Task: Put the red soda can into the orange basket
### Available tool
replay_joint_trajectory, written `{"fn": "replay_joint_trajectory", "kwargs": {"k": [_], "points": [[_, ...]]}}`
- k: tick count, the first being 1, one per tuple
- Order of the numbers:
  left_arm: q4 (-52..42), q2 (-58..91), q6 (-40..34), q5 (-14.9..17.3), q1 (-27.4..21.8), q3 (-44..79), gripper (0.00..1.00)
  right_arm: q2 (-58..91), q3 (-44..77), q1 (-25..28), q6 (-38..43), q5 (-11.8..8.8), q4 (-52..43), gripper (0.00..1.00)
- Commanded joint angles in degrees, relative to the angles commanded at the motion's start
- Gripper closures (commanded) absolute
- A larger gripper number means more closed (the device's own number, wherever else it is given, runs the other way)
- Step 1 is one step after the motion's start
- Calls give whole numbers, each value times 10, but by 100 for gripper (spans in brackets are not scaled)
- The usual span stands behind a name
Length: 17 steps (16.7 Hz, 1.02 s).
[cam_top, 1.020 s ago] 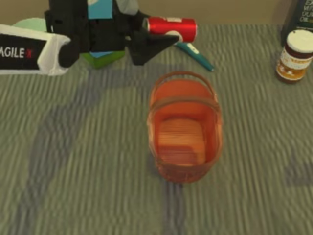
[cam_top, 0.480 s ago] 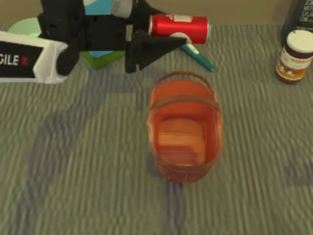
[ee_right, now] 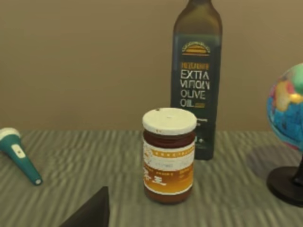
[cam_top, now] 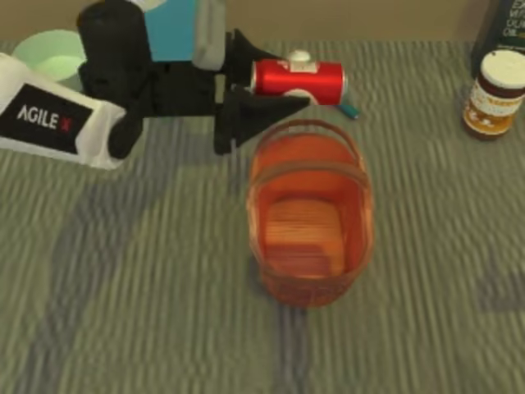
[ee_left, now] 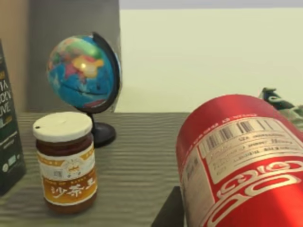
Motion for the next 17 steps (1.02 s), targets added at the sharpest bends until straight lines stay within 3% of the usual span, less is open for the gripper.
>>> {"fn": "replay_joint_trajectory", "kwargs": {"k": [4,9,17], "points": [[85,63,-2,-1,7,-21,100,0,0,0,0,0,0,0],[92,69,-2,-2,7,-24,100,0,0,0,0,0,0,0],[92,69,-2,-2,7,-24,40,0,0,0,0,0,0,0]]}}
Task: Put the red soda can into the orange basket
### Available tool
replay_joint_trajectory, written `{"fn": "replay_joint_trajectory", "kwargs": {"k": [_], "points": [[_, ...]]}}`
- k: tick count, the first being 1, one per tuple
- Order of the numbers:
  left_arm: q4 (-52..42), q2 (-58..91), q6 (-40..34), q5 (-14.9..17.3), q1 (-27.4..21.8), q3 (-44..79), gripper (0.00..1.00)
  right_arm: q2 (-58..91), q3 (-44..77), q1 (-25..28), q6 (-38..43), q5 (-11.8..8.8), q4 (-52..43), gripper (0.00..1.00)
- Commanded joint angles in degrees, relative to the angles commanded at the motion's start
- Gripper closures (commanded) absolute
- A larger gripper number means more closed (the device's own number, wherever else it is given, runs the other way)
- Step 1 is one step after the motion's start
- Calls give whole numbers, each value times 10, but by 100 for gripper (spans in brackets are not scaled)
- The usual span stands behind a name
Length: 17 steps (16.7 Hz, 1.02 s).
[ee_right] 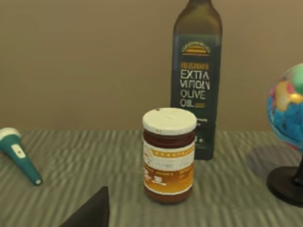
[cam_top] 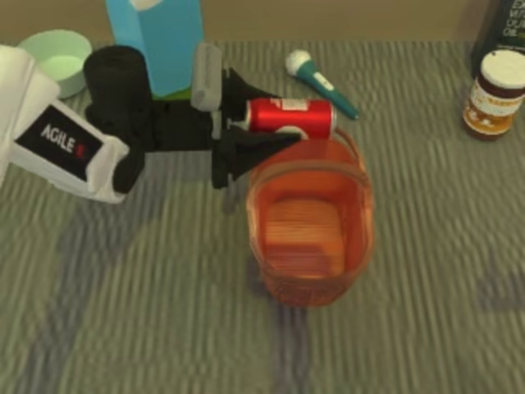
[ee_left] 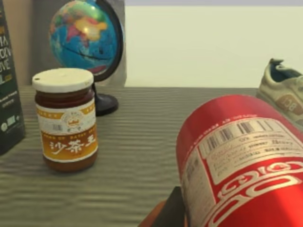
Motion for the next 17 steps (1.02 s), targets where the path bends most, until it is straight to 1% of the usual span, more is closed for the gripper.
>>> {"fn": "replay_joint_trajectory", "kwargs": {"k": [5,6,15,17], "points": [[0,0,0,0,0,0,2,0,0,0,0,0,0,0],[0,0,0,0,0,0,0,0,0,0,0,0,0,0],[0,0,0,0,-2,0,0,0,0,0,0,0,0,0],[-7,-17,-4,-12,2,-5,0,17,17,9,-11,-2,-16,0]]}}
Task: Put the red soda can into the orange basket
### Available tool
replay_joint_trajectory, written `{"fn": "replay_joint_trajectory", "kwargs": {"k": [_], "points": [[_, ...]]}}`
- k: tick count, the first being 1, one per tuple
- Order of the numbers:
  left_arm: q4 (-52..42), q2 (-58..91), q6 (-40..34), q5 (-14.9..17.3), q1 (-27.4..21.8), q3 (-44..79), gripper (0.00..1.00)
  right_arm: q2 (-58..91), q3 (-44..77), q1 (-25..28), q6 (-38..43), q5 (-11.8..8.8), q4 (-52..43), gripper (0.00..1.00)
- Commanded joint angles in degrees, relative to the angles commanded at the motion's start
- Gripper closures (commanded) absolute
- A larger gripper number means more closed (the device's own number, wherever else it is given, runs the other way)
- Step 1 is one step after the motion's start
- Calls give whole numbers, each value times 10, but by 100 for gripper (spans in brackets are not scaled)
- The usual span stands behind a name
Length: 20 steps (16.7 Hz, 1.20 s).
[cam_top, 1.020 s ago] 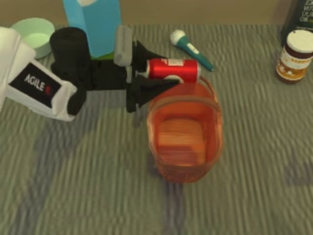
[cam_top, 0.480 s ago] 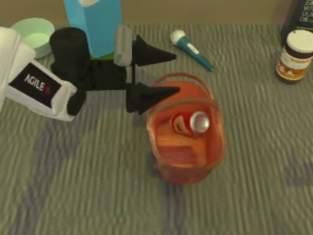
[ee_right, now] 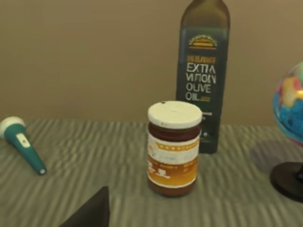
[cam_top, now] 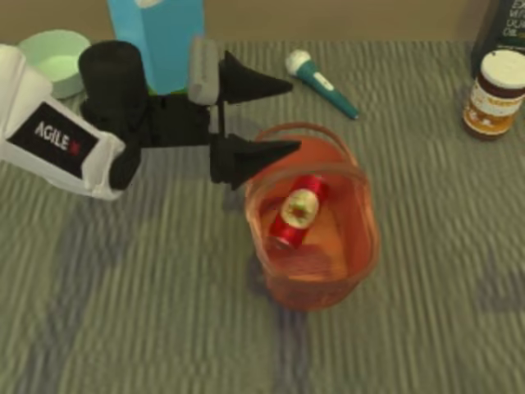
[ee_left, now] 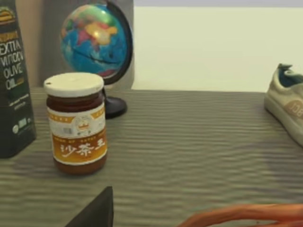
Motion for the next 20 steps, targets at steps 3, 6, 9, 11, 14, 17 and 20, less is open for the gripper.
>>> {"fn": "replay_joint_trajectory", "kwargs": {"k": [3,6,9,11,14,17,20], "points": [[-30,-70,-17,-44,17,-22,0,71,71,30,-40,-4,-59,0],[-80,-193,-40,-113,42,-62,0,196,195,71,-100,-6,-149,0],[-150,-359,-65,-199,71,-126,0,364,363,118,-173,-4,-260,0],[-207,-483,-78,-265,90,-183,0,491,489,152,-227,-2,-343,0],[-304,-678,-89,-372,118,-288,0,686,684,204,-310,2,-472,0],[-404,-872,-86,-478,142,-405,0,879,874,254,-390,5,-594,0],[-488,-1045,-70,-568,160,-511,0,1052,1047,299,-461,6,-704,0]]}}
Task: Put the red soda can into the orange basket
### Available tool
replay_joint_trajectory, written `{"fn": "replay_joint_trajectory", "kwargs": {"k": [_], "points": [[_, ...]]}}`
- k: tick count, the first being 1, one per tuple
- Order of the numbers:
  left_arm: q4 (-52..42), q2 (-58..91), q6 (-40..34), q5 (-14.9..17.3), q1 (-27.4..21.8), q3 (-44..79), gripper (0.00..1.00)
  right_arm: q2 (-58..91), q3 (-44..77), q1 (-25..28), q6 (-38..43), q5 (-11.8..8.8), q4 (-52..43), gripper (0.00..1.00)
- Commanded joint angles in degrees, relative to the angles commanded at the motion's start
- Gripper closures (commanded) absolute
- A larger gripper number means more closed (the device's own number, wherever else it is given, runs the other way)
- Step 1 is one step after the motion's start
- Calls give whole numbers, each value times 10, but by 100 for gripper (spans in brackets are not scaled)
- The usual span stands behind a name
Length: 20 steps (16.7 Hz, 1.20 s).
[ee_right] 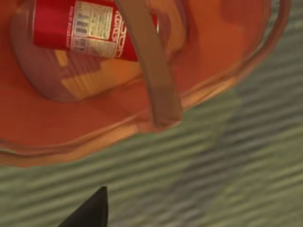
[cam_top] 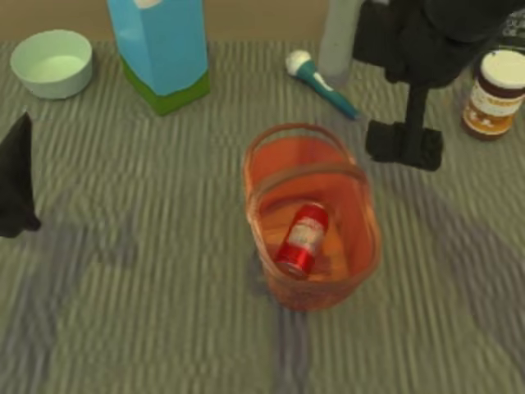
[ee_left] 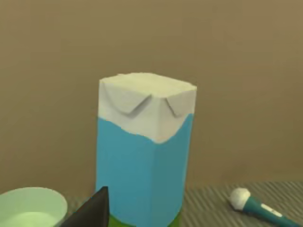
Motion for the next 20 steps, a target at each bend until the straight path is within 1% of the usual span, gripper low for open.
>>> {"fn": "replay_joint_trajectory", "kwargs": {"k": [2,4,6,8,9,15,20], "points": [[-44,-95,14,-50,9,-60,0,97,97,27,-41,0,-62,0],[-79,-172,29,-92,15,-110,0,174,173,49,-74,0,-112,0],[-104,-227,41,-123,20,-147,0,227,226,66,-99,-1,-148,0],[-117,-258,49,-142,22,-169,0,257,256,76,-113,-1,-169,0],[-120,-264,51,-146,22,-173,0,264,262,78,-116,-1,-173,0],[-120,-264,51,-146,22,-173,0,263,258,75,-116,-1,-170,0],[-120,-264,51,-146,22,-173,0,253,204,78,-116,-2,-126,0]]}}
